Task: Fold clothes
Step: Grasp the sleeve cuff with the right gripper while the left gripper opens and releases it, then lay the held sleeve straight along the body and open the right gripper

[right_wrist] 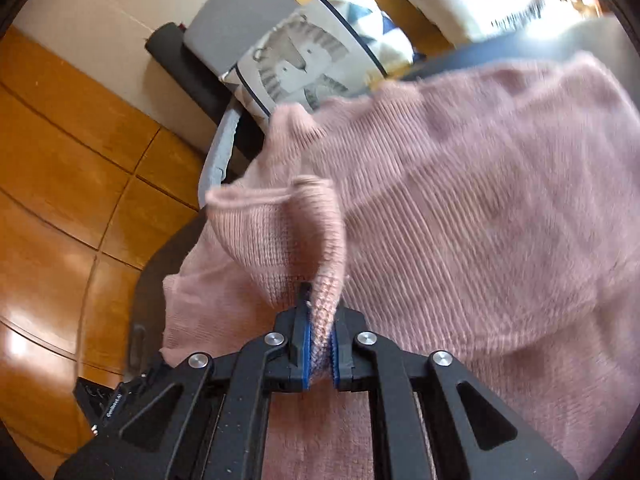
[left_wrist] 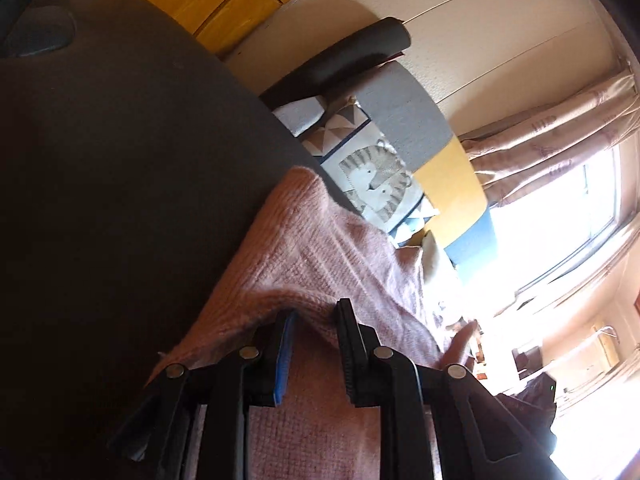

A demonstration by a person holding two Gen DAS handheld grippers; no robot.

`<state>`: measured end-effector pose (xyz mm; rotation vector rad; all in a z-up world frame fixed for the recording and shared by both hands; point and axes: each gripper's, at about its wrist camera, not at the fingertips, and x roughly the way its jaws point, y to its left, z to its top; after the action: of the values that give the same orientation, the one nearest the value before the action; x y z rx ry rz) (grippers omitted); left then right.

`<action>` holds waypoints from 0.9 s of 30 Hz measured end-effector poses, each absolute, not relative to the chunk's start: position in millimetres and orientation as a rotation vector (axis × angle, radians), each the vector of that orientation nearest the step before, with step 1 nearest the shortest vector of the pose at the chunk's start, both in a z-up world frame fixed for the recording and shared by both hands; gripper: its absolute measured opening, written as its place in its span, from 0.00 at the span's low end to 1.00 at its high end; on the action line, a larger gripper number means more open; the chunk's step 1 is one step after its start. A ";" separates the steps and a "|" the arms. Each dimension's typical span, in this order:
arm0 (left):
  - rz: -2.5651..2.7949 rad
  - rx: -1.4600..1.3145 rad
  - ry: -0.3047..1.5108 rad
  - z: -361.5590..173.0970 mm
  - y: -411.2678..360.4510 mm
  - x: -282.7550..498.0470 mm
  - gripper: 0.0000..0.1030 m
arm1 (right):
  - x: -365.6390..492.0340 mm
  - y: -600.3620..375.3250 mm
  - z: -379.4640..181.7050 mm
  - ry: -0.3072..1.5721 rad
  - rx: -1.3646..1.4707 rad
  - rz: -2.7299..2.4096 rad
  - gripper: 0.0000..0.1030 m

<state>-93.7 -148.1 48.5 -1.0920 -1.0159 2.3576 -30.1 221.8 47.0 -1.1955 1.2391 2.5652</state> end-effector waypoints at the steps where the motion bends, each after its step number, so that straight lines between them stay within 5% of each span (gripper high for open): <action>1: 2.361 -1.085 -1.028 49.4 -152.0 -91.8 0.20 | -27.0 225.3 42.1 1.300 -1.182 2.546 0.14; 6: 2.374 -1.036 -1.120 49.5 -164.5 -89.6 0.20 | -15.0 229.9 47.1 1.336 -1.101 2.563 0.31; 10: 2.394 -1.019 -1.174 47.4 -173.1 -88.9 0.20 | -17.6 247.3 54.0 1.366 -1.032 2.554 0.33; 11: 2.391 -1.024 -1.184 46.0 -173.8 -88.8 0.20 | -18.0 252.2 53.0 1.378 -1.037 2.553 0.33; 13: 2.385 -1.032 -1.203 43.1 -175.2 -88.4 0.20 | -20.1 256.6 55.7 1.370 -1.069 2.562 0.06; 18: 2.377 -1.031 -1.228 40.2 -177.3 -86.0 0.20 | -4.2 255.3 69.4 1.244 -1.033 2.586 0.06; 27: 2.336 -1.123 -1.180 47.0 -176.5 -71.3 0.20 | 1.9 276.9 32.5 1.359 -1.081 2.441 0.12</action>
<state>-71.3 -176.5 46.9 -1.1232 -1.1795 2.3360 1.9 276.9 32.5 -1.0809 1.3590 2.4407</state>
